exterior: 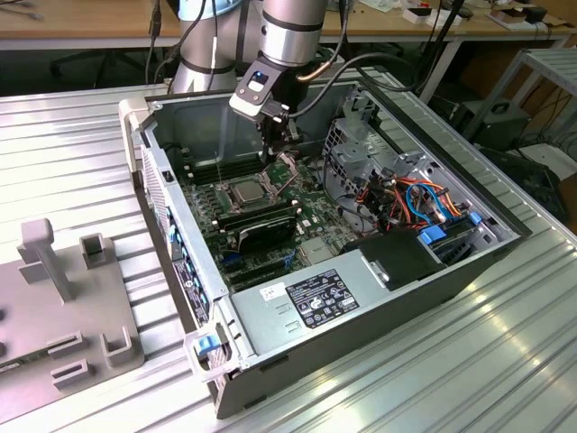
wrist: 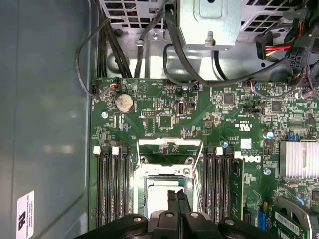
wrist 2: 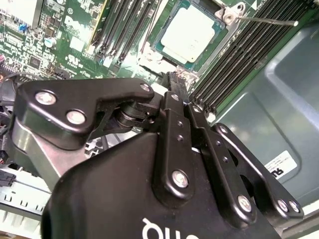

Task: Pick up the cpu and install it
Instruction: 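Close the cpu cover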

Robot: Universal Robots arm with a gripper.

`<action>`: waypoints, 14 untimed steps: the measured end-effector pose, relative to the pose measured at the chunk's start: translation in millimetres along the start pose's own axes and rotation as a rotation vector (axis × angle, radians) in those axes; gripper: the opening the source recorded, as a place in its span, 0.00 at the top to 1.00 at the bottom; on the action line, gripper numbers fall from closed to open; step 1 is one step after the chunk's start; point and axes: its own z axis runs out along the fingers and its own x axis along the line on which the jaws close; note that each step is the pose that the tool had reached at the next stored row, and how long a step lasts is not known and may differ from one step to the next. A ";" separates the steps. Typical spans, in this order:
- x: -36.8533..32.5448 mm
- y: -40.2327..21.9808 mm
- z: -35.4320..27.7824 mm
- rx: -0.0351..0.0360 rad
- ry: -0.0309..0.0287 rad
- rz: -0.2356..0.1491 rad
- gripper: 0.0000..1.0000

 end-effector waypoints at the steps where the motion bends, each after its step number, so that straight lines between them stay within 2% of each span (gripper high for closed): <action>1: 0.0 2.8 0.0 0.0000 0.0000 0.000 0.89; 14: -0.3 29.7 0.5 0.0000 0.0001 0.000 0.89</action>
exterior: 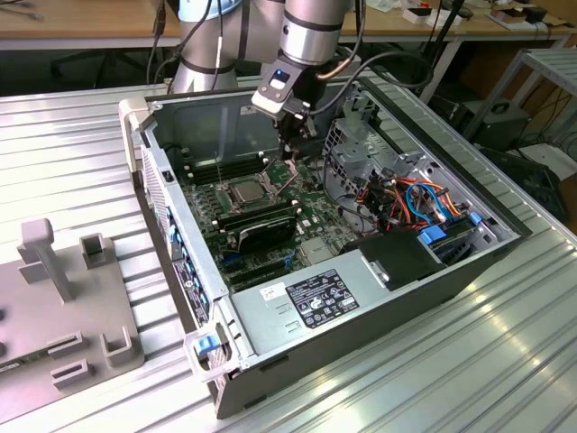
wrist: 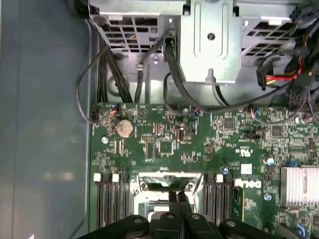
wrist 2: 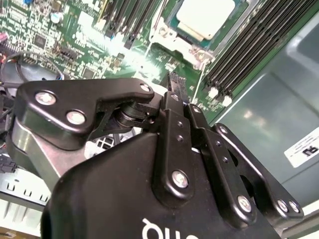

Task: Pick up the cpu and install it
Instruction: 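Close the cpu cover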

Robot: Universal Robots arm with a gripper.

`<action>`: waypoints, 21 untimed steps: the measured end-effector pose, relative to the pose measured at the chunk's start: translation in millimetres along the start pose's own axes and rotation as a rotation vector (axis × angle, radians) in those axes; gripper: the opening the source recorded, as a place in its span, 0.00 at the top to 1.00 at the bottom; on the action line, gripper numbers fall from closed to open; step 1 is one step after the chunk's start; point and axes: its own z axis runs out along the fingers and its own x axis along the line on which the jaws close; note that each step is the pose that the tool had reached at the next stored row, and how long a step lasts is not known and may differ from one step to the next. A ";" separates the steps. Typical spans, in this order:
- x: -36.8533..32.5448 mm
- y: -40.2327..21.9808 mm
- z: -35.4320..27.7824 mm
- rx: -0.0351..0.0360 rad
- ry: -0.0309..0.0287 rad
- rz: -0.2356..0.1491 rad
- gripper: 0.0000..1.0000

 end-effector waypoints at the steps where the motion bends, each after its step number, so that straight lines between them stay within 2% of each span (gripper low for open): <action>1: 0.0 2.2 0.0 0.0000 0.0000 0.000 0.89; 4: -0.2 11.3 0.1 0.0000 -0.0001 0.000 0.89; 15: -0.5 36.6 0.5 0.0000 0.0000 0.000 0.89; 18: -0.6 38.4 1.6 0.0001 -0.0003 0.000 0.89; 21: -0.3 38.6 5.8 0.0001 -0.0001 0.000 0.89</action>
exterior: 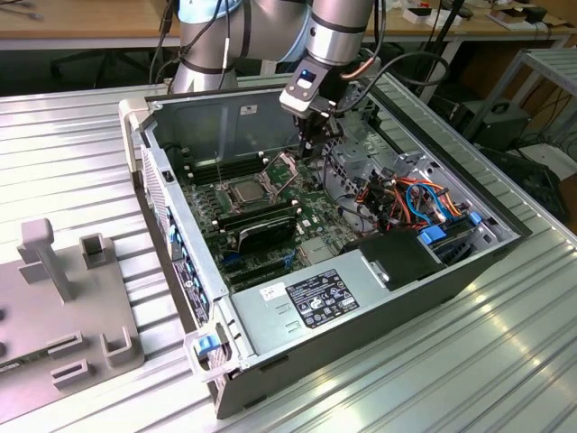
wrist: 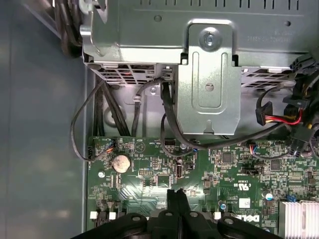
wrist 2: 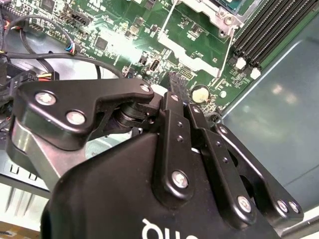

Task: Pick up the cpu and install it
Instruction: 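Close the cpu cover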

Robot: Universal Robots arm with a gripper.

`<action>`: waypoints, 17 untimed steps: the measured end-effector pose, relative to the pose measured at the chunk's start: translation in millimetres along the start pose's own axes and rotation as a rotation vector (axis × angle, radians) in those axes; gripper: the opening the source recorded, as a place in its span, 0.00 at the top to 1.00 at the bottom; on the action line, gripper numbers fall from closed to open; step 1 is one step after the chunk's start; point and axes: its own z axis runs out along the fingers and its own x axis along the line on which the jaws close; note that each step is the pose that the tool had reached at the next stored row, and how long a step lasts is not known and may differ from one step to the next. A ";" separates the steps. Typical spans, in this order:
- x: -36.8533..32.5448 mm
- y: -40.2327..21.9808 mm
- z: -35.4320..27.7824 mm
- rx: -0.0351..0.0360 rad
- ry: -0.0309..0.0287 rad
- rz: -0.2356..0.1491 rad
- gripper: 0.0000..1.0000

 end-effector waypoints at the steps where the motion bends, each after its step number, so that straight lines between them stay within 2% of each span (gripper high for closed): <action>1: 0.1 0.0 1.5 0.0000 -0.0001 0.000 0.89; 3: 0.4 0.2 6.9 0.0000 0.0000 0.000 0.89; 9: 0.8 0.6 17.1 0.0000 0.0000 0.000 0.89; 13: 1.0 0.9 20.4 0.0000 0.0000 0.000 0.89; 17: 1.0 0.9 20.7 0.0000 -0.0001 0.000 0.89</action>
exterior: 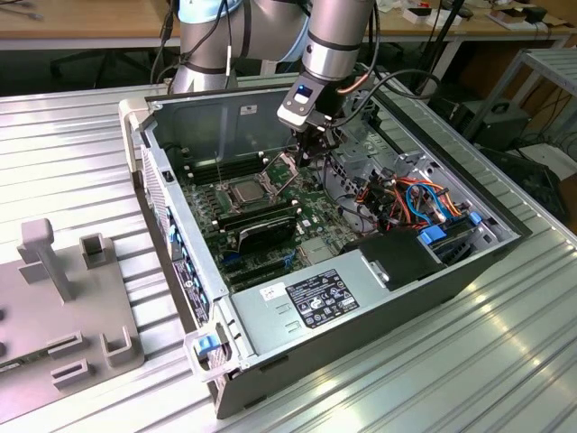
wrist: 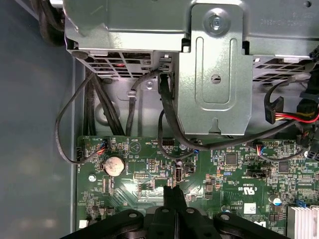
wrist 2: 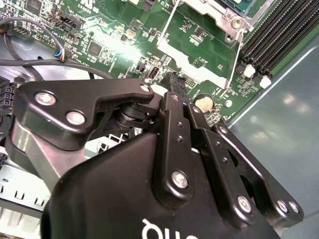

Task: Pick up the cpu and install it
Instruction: 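Close the cpu cover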

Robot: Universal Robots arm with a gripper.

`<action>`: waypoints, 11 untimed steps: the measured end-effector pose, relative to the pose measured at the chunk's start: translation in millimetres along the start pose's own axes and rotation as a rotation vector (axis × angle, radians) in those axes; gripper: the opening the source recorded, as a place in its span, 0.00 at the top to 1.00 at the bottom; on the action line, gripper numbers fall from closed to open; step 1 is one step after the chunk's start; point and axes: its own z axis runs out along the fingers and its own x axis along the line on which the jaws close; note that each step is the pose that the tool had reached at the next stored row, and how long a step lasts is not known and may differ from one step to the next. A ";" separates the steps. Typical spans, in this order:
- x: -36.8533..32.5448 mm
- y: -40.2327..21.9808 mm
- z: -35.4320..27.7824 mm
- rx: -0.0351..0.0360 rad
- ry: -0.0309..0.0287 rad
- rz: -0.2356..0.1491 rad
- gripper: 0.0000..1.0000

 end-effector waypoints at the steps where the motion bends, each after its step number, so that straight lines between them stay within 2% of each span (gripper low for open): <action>1: 0.0 0.0 0.0 0.0000 -0.0001 0.000 0.89; 11: 0.0 -2.9 0.0 0.0000 0.0000 0.000 0.89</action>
